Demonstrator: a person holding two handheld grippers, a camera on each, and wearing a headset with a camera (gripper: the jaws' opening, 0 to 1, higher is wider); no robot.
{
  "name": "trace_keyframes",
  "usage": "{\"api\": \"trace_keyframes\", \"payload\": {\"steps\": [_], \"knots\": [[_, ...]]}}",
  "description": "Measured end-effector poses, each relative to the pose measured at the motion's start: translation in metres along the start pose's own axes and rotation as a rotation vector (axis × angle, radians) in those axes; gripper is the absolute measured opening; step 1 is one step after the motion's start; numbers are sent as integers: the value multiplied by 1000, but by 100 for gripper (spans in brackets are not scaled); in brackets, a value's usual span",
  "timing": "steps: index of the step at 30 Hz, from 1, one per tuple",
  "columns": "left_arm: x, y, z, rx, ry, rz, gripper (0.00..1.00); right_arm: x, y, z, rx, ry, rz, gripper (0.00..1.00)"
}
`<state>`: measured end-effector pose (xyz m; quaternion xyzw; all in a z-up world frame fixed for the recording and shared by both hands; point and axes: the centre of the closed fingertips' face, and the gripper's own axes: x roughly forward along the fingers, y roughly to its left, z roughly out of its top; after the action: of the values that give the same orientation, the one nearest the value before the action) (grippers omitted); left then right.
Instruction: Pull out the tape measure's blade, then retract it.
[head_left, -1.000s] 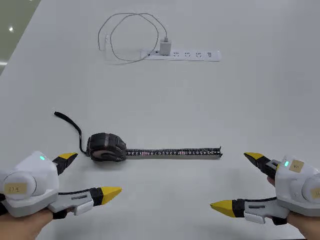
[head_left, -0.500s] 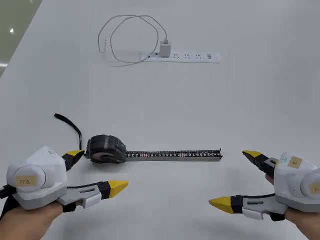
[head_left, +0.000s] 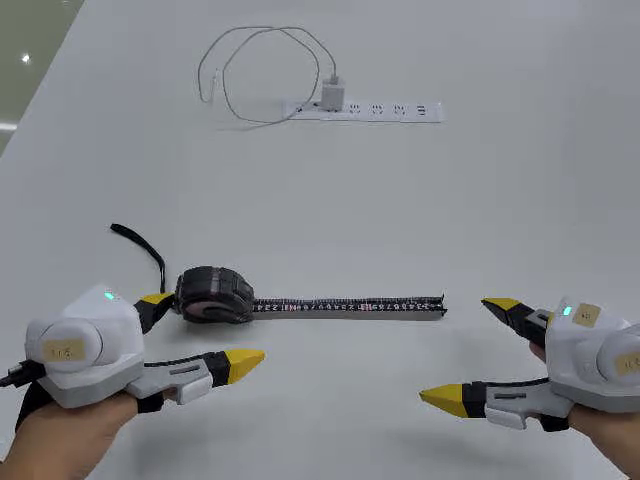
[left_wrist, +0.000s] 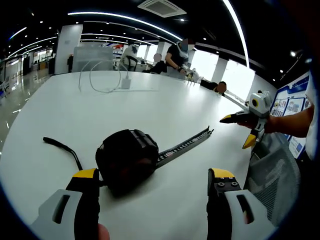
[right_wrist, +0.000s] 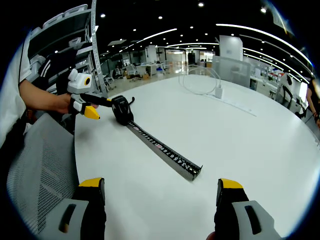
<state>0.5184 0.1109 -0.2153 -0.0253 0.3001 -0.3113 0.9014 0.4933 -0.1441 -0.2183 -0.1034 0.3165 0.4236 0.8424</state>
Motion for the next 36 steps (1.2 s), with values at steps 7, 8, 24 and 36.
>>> {"api": "trace_keyframes", "payload": {"steps": [7,8,24,36], "knots": [[2,0,0,-6,-6,17,87,0,-1,0,-12,6,3,90],[3,0,1,-11,-8,22,88,0,-1,1,-14,6,4,89],[11,7,3,-59,-26,103,85,2,-11,5,-45,25,12,88],[18,16,4,-116,-43,181,83,5,-24,10,-98,49,24,84]]}}
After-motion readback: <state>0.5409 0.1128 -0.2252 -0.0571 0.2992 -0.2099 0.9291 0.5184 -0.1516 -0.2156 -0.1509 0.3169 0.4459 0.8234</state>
